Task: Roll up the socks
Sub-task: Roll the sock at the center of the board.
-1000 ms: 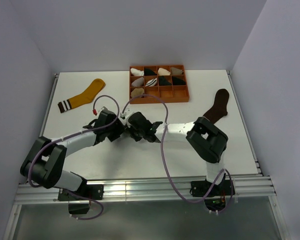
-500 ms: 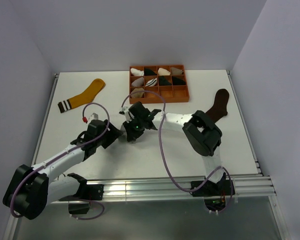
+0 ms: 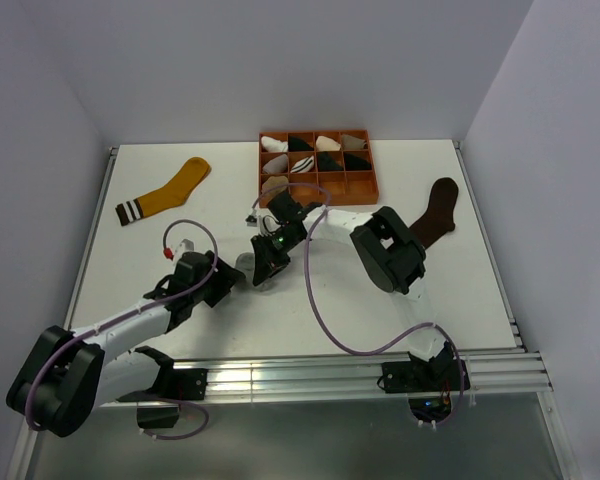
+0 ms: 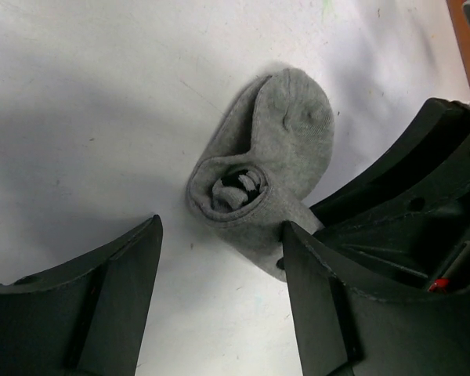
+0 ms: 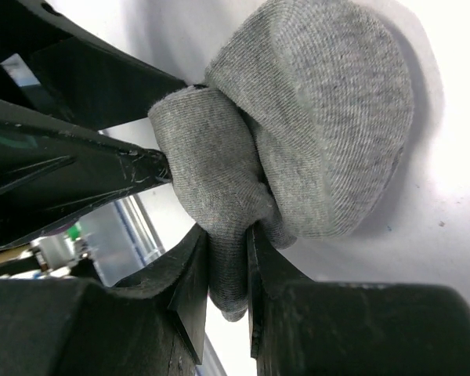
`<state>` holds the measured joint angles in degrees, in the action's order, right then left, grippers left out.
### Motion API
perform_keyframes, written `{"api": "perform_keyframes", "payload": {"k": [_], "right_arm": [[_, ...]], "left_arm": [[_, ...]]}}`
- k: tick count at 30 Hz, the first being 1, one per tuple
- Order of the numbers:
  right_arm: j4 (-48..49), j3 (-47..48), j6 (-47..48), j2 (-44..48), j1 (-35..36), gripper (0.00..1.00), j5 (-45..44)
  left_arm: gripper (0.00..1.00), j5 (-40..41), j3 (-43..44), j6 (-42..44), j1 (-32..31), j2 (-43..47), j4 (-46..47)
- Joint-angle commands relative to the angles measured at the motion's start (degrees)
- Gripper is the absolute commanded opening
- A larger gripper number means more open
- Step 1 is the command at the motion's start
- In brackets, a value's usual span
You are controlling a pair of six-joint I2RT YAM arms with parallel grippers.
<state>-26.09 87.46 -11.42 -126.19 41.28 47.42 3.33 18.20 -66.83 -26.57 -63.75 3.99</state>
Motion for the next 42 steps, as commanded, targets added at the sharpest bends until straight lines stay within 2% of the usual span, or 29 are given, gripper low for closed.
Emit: {"api": "perform_keyframes", "payload": {"k": [1,5,14,20,23,24,26,27,29,33,35,38,42], "right_arm": [[-6.5,-1.2,-0.8,-3.6,0.6,0.00,-0.1],[-6.3,-0.9,-1.6,-4.0,0.6,0.00,-0.3],[-5.0,0.3,-2.6,-4.6,0.8,0.00,0.8],[0.4,-3.7,-5.7,-2.7,0.9,0.00,-0.7],[5.1,-7.5,-7.1,0.4,1.0,0.06,-3.3],[6.2,-9.7,-7.3,2.7,0.9,0.14,-4.6],[9.2,-11.9,-7.5,5.2,1.0,0.24,-8.7],[10.2,-13.9,-7.5,7.9,1.0,0.33,-10.7],[13.1,-16.1,-7.4,10.8,1.1,0.40,-15.3],[17.5,-21.9,-6.8,20.1,1.9,0.45,-24.5],[19.8,-23.9,-5.9,23.7,2.9,0.45,-32.5],[23.4,-28.1,-4.2,30.6,6.3,0.45,-44.3],[27.6,-32.4,-2.6,37.1,12.3,0.45,-53.5]], "left_arm": [[0.67,2.9,-1.1,-2.6,0.0,-1.1,4.2],[0.67,1.8,-2.6,-3.3,0.0,-1.6,8.3],[0.64,-1.0,-3.3,-4.2,0.0,-7.3,10.3],[0.52,-2.1,-2.6,-3.3,-0.1,-11.2,11.8],[0.38,-2.8,-0.3,-1.8,-0.3,-14.1,11.0],[0.30,-2.8,0.9,-1.2,-0.4,-15.5,10.4],[0.26,-2.8,1.9,-0.7,-0.7,-16.7,10.0],[0.21,-3.8,2.7,-0.2,-0.7,-17.7,9.6],[0.15,-4.0,3.5,0.2,-0.8,-19.0,8.7],[0.11,-4.7,5.8,1.3,-0.9,-20.3,6.2],[0.11,-4.5,6.6,1.7,-1.1,-20.4,4.2],[0.11,-4.0,8.5,2.5,-1.5,-20.2,1.7],[0.11,-3.6,10.5,3.6,-1.9,-19.7,-0.6]]}}
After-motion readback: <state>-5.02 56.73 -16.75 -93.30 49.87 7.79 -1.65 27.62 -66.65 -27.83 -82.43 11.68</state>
